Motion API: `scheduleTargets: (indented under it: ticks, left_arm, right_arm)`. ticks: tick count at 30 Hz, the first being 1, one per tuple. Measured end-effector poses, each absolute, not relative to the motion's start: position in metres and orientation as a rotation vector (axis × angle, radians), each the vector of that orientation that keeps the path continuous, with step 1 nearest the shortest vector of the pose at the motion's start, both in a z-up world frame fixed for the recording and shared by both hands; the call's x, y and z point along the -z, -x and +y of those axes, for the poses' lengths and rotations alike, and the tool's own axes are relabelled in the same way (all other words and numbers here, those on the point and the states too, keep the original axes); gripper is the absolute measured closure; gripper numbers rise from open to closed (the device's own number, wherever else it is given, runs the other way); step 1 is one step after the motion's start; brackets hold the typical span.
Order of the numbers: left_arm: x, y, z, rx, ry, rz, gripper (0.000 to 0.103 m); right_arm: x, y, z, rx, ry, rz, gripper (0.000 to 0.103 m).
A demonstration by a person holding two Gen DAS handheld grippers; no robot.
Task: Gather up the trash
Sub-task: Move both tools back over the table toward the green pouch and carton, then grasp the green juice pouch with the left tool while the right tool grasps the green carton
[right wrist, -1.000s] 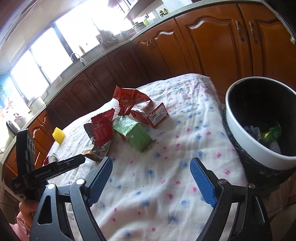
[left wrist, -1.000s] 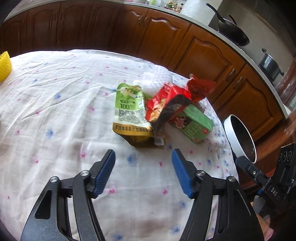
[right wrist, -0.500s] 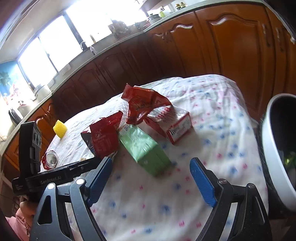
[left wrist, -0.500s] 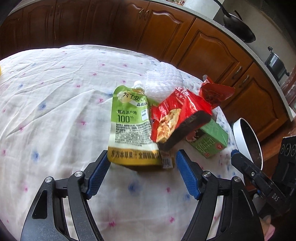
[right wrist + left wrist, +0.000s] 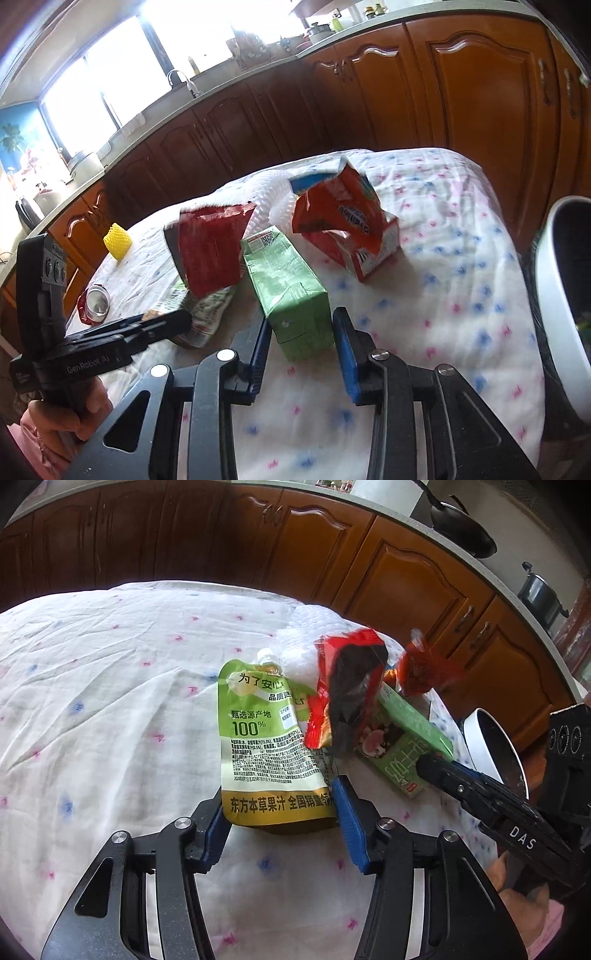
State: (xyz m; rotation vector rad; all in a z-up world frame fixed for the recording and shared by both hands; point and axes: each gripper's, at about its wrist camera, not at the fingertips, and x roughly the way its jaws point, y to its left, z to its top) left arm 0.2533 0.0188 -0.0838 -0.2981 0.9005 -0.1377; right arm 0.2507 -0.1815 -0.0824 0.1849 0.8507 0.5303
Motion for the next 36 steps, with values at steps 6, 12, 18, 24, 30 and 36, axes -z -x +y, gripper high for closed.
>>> scheduleTargets:
  ticks: [6, 12, 18, 24, 30, 36]
  left_arm:
    - [0.077, -0.228, 0.031, 0.123, 0.315, 0.875, 0.052]
    - [0.065, -0.196, 0.037, 0.126, 0.291, 0.841, 0.068]
    - [0.077, -0.186, 0.039, 0.138, 0.287, 0.892, 0.068]
    - [0.083, -0.193, 0.040, 0.127, 0.328, 0.908, 0.063]
    - [0.092, -0.208, 0.044, 0.121, 0.376, 0.917, 0.063]
    - [0.085, -0.202, 0.041, 0.116, 0.352, 0.871, 0.070]
  right_arm:
    - [0.078, -0.227, -0.199, -0.516, -0.229, 0.834, 0.069]
    - [0.079, -0.209, -0.207, -0.520, -0.215, 0.864, 0.069]
    - [0.083, -0.209, -0.195, -0.547, -0.186, 0.888, 0.065]
    - [0.085, -0.218, -0.180, -0.544, -0.155, 0.880, 0.046]
    - [0.088, -0.224, -0.177, -0.532, -0.156, 0.881, 0.070]
    - [0.074, -0.211, -0.184, -0.536, -0.170, 0.837, 0.072]
